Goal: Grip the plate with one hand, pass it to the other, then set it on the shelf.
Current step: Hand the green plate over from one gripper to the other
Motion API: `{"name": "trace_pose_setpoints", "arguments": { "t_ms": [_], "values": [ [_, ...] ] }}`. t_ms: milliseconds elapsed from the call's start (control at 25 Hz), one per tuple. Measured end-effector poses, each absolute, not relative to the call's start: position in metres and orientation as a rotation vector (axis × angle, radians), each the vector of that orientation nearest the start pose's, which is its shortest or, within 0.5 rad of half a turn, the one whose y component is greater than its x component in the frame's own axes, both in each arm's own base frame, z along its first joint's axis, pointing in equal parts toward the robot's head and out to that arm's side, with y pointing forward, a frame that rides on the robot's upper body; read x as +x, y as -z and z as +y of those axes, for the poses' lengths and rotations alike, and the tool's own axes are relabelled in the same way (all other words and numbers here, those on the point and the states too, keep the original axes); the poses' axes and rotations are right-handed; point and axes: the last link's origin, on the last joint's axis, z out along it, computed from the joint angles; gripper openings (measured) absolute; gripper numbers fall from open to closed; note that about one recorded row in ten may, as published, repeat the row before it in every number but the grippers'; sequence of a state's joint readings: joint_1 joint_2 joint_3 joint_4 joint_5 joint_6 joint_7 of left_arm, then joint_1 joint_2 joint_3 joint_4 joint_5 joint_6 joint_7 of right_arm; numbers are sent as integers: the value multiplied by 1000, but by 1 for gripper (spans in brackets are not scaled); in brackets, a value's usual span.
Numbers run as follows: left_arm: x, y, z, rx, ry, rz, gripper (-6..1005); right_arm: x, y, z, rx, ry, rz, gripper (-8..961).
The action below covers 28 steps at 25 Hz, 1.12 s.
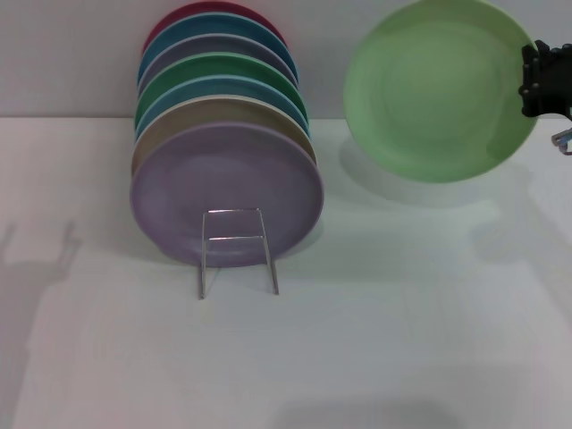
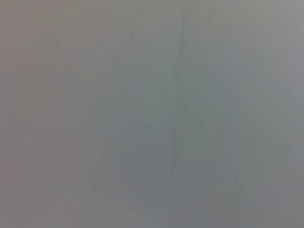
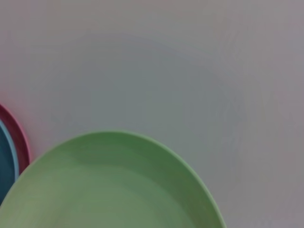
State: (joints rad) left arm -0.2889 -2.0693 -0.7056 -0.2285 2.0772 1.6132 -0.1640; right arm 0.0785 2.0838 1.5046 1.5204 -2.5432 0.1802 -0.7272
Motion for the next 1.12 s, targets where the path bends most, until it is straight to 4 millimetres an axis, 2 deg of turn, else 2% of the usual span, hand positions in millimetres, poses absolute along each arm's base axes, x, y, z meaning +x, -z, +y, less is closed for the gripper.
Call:
{"name": "trace_pose_setpoints", "arguments": {
  "t_ms": [480,840,1120],
  "values": [
    [-318,-26,271,-1331,989,-352,835,213,-46,346,-1642,-358,244,21],
    [-316,-23,271,-1338,1002,-355,834,222,-27,327,-1537,-447,199,21],
    [-311,-19,270,-1357,1022,-356,834,234,-20,312,-1448,-543,220,20]
  ]
}}
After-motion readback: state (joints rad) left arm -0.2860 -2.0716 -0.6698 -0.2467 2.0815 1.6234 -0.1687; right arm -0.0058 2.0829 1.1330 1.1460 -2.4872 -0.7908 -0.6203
